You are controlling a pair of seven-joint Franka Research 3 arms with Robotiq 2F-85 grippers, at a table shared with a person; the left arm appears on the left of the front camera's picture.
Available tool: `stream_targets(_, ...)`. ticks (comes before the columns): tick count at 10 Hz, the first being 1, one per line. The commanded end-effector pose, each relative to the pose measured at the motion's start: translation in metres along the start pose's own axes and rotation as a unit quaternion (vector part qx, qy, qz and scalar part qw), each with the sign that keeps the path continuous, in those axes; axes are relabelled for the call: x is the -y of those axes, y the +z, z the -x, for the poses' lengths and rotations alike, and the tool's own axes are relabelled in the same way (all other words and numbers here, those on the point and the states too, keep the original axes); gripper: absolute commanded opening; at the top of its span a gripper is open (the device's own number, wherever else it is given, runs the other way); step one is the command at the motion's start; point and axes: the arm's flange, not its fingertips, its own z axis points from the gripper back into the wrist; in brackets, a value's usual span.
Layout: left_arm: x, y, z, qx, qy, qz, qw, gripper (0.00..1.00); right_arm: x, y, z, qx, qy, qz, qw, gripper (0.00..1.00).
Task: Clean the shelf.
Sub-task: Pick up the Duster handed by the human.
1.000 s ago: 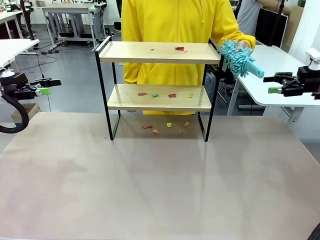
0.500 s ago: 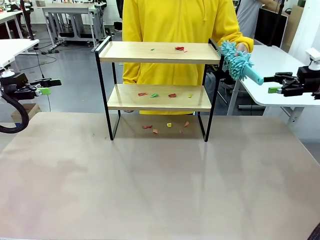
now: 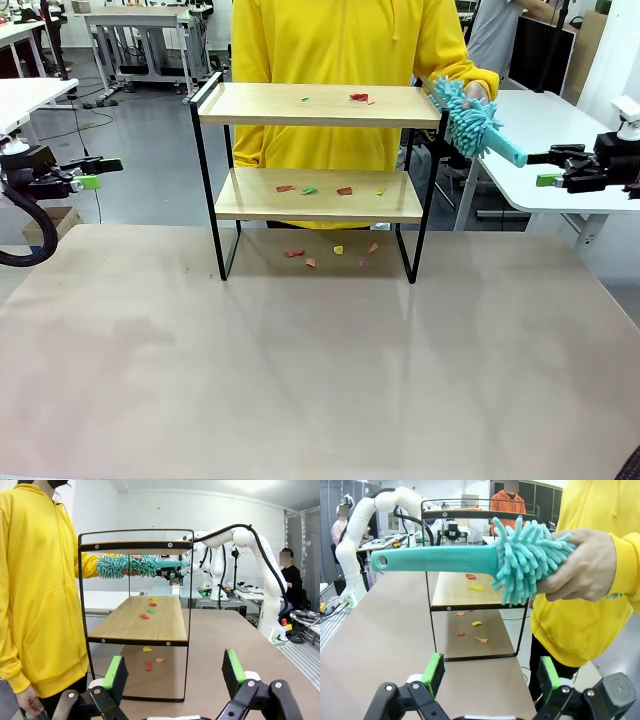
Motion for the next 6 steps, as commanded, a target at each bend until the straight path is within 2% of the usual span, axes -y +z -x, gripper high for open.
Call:
stream_targets(1,0.0,-0.001,-0.003,-0.002,-0.007,0.0,1.0,1.0,-0.004,0.01,-0.023,-0.053,-0.033,0.006,0.998,1.0)
stream_targets(4,0.0,-0.001,-0.003,-0.002,-0.007,0.0,1.0,1.0,-0.024,0.025,-0.103,-0.164,-0.101,0.109,0.975,1.0)
stream_targets(5,0.0,-0.001,-0.003,-0.002,-0.007,0.0,1.0,1.0,-0.039,0.014,-0.132,-0.202,-0.118,0.167,0.958,1.0)
stream_targets(6,0.0,-0.001,-0.003,-0.002,-0.007,0.0,1.0,1.0,-0.054,0.001,-0.153,-0.217,-0.166,0.22,0.937,1.0)
